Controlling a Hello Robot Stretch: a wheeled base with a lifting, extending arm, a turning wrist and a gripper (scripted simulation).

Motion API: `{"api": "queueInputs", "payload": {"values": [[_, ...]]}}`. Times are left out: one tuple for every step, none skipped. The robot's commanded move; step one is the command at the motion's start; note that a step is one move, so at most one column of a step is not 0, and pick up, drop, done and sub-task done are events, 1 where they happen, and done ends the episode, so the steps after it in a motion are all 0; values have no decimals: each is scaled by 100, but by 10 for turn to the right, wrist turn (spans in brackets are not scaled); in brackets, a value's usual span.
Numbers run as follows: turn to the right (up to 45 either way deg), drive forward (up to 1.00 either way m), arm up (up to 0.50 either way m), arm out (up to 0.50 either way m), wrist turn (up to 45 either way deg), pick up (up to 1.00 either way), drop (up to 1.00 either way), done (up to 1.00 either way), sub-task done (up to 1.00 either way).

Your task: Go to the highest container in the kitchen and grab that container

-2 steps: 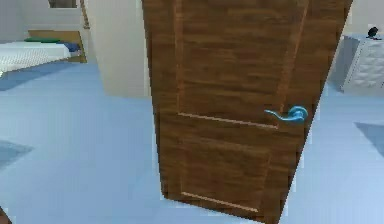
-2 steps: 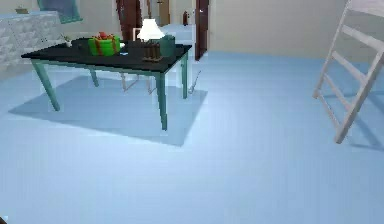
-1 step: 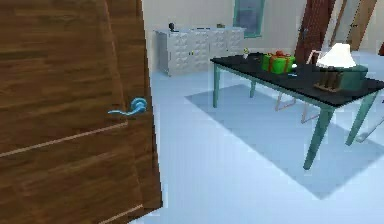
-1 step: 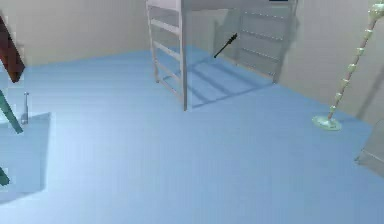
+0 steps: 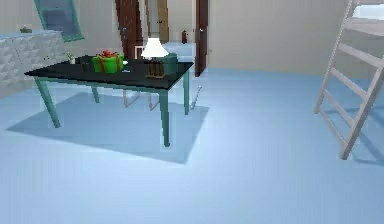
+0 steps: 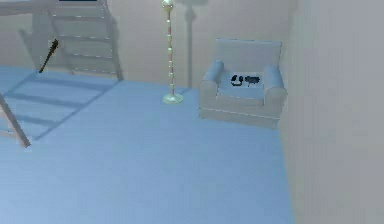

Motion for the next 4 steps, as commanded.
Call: {"api": "queueInputs", "payload": {"values": [[180, 0, 0, 0, 0, 0, 0, 0, 0], [0, 5, 0, 0, 0, 0, 0, 0, 0], [-450, 0, 0, 0, 0, 0, 0, 0, 0], [0, 100, 0, 0, 0, 0, 0, 0, 0]]}}
